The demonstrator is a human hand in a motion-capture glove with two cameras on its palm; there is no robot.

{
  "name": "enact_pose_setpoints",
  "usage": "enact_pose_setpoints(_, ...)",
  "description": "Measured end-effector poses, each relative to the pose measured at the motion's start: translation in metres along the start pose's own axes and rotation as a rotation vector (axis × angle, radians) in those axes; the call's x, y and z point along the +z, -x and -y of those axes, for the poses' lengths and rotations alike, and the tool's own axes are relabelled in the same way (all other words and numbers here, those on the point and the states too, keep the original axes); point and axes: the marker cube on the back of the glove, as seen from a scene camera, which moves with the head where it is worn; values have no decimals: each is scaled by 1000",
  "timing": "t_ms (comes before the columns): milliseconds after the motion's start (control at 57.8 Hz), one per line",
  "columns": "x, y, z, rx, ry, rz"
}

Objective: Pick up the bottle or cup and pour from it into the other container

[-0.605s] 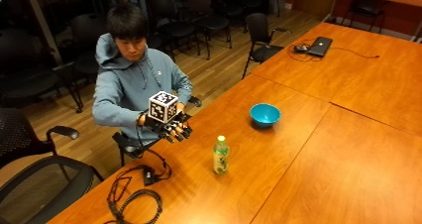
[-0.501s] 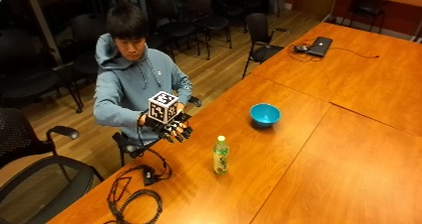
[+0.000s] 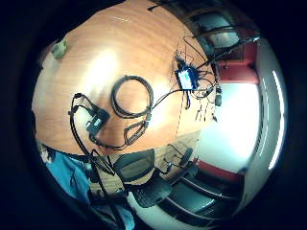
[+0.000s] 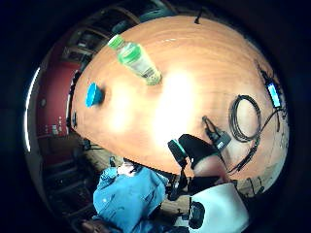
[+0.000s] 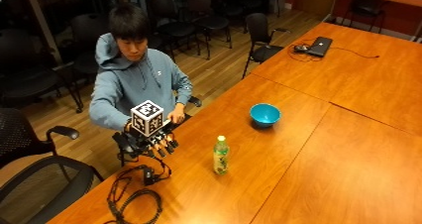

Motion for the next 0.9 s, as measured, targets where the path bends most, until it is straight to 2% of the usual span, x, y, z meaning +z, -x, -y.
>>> enact_pose_setpoints(190,3,-32,5,42,-56,231)
enact_pose_setpoints(484,35,-22,45,-17,-310,734)
enact_pose_setpoints(691,58,9,82,-70,-372,927)
enact_pose_setpoints(899,71,52,109,-115,-344,1024)
